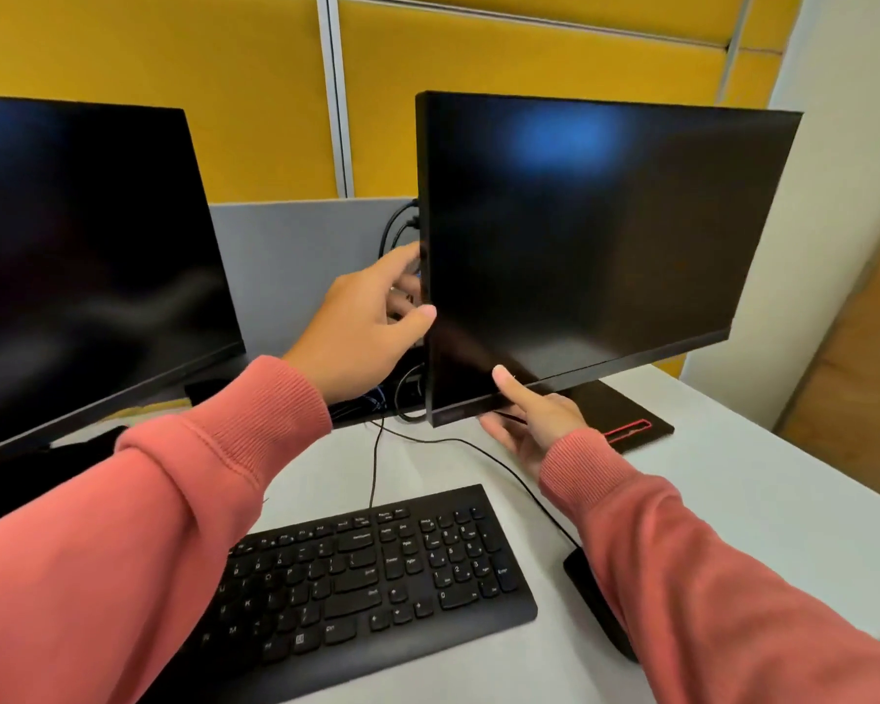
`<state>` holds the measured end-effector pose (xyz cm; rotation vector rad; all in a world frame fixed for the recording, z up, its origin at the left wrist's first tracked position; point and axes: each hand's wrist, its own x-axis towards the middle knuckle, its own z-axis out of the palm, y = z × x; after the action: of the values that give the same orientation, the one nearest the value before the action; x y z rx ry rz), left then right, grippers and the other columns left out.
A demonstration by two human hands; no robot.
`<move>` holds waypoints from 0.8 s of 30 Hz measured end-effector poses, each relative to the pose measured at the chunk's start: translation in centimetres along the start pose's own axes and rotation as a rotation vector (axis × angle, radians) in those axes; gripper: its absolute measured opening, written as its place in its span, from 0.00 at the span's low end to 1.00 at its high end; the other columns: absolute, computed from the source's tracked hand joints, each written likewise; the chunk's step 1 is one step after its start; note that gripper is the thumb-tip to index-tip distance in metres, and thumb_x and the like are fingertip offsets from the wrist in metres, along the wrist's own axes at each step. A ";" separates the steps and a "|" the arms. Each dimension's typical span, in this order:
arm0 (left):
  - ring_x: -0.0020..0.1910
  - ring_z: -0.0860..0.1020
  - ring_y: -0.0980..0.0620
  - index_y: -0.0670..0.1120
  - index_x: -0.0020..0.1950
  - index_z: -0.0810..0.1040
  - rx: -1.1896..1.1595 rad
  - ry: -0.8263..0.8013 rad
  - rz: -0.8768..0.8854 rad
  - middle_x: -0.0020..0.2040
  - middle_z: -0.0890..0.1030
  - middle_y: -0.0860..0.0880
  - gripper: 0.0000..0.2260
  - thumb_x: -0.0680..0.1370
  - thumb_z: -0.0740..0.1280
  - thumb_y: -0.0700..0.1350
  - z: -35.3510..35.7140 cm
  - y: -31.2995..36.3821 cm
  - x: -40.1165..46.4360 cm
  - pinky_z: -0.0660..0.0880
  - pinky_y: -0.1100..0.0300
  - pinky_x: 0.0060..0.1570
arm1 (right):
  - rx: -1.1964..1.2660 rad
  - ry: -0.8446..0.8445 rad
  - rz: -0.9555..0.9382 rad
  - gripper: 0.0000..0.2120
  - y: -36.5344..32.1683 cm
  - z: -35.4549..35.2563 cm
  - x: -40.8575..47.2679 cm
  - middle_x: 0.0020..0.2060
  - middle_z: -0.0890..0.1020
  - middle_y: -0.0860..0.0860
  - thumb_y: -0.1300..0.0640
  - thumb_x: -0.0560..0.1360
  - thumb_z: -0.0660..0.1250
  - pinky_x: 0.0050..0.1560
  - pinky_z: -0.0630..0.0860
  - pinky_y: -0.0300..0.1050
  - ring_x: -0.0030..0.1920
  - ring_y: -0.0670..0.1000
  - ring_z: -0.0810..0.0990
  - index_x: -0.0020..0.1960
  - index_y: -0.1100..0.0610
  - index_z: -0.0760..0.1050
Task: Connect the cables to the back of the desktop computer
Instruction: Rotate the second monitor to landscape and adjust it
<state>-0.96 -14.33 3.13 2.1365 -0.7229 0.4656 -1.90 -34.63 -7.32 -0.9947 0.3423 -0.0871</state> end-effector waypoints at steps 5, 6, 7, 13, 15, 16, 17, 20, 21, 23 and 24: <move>0.62 0.78 0.57 0.56 0.84 0.56 -0.044 -0.007 -0.081 0.71 0.75 0.52 0.32 0.84 0.66 0.41 0.0 -2.4 0.4 0.71 0.75 0.50 | 0.057 0.012 -0.015 0.27 0.8 2.7 2.4 0.48 0.86 0.65 0.62 0.68 0.81 0.54 0.84 0.55 0.45 0.64 0.88 0.63 0.64 0.74; 0.65 0.77 0.56 0.56 0.84 0.55 -0.048 -0.012 -0.097 0.74 0.73 0.51 0.32 0.84 0.65 0.42 0.0 -2.7 0.5 0.71 0.74 0.54 | 0.075 0.026 -0.020 0.28 1.0 3.1 2.8 0.47 0.86 0.65 0.63 0.67 0.81 0.55 0.83 0.56 0.44 0.64 0.88 0.63 0.65 0.73; 0.68 0.75 0.54 0.57 0.84 0.53 -0.048 -0.023 -0.110 0.76 0.71 0.50 0.33 0.84 0.65 0.42 0.0 -3.0 0.7 0.70 0.71 0.59 | 0.091 0.040 -0.023 0.29 1.1 3.6 3.2 0.45 0.86 0.65 0.64 0.67 0.81 0.54 0.84 0.57 0.43 0.64 0.88 0.63 0.65 0.72; 0.78 0.66 0.51 0.56 0.85 0.46 -0.044 -0.052 -0.169 0.83 0.59 0.52 0.36 0.84 0.64 0.41 0.5 -4.2 1.6 0.63 0.61 0.69 | 0.081 0.110 -0.052 0.33 2.1 5.7 5.2 0.45 0.87 0.62 0.59 0.64 0.84 0.44 0.86 0.48 0.39 0.59 0.88 0.63 0.63 0.73; 0.79 0.64 0.51 0.56 0.85 0.45 -0.067 -0.054 -0.188 0.84 0.58 0.52 0.36 0.84 0.64 0.40 0.6 -4.5 1.9 0.63 0.58 0.72 | 0.083 0.138 -0.064 0.36 2.3 6.2 5.7 0.46 0.86 0.62 0.57 0.62 0.86 0.41 0.85 0.45 0.38 0.57 0.88 0.63 0.63 0.72; 0.80 0.63 0.51 0.56 0.85 0.45 -0.083 -0.058 -0.198 0.84 0.57 0.53 0.37 0.84 0.64 0.40 0.7 -4.6 1.9 0.62 0.57 0.73 | 0.082 0.148 -0.071 0.37 2.5 6.3 5.9 0.46 0.86 0.63 0.56 0.61 0.86 0.39 0.85 0.44 0.38 0.57 0.88 0.63 0.64 0.72; 0.80 0.63 0.51 0.56 0.85 0.44 -0.098 -0.063 -0.208 0.84 0.57 0.53 0.37 0.84 0.64 0.39 0.8 -4.8 1.9 0.62 0.58 0.74 | 0.082 0.160 -0.079 0.37 2.7 6.4 6.0 0.46 0.86 0.63 0.56 0.61 0.86 0.39 0.85 0.44 0.37 0.57 0.88 0.63 0.63 0.71; 0.80 0.63 0.53 0.56 0.85 0.44 -0.096 -0.116 -0.223 0.84 0.56 0.53 0.37 0.84 0.64 0.38 0.9 -5.6 1.1 0.61 0.64 0.70 | 0.069 0.186 -0.089 0.36 3.0 6.5 6.1 0.46 0.85 0.63 0.57 0.62 0.86 0.44 0.86 0.47 0.37 0.56 0.88 0.61 0.61 0.69; 0.79 0.64 0.53 0.55 0.85 0.44 -0.093 -0.144 -0.223 0.84 0.57 0.53 0.38 0.84 0.64 0.38 0.9 -6.0 0.5 0.62 0.65 0.70 | 0.067 0.182 -0.092 0.35 3.0 6.4 6.1 0.45 0.86 0.63 0.57 0.63 0.86 0.45 0.86 0.49 0.38 0.56 0.88 0.61 0.62 0.69; 0.78 0.66 0.54 0.55 0.85 0.47 -0.076 -0.200 -0.245 0.82 0.61 0.53 0.37 0.84 0.65 0.39 0.9 -7.0 -1.6 0.65 0.63 0.70 | 0.037 0.151 -0.084 0.32 3.0 5.9 5.8 0.43 0.86 0.63 0.59 0.65 0.84 0.47 0.86 0.50 0.40 0.56 0.88 0.61 0.64 0.70; 0.77 0.67 0.54 0.55 0.85 0.49 -0.035 -0.229 -0.261 0.81 0.64 0.53 0.35 0.83 0.65 0.40 1.0 -7.7 -3.0 0.66 0.60 0.72 | -0.005 0.129 -0.081 0.29 3.0 5.6 5.6 0.43 0.86 0.63 0.60 0.67 0.83 0.48 0.85 0.49 0.42 0.57 0.89 0.60 0.65 0.71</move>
<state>1.73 -10.20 -3.61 2.2332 -0.5595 0.0690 4.93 -29.73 -8.35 -1.0101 0.4200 -0.2248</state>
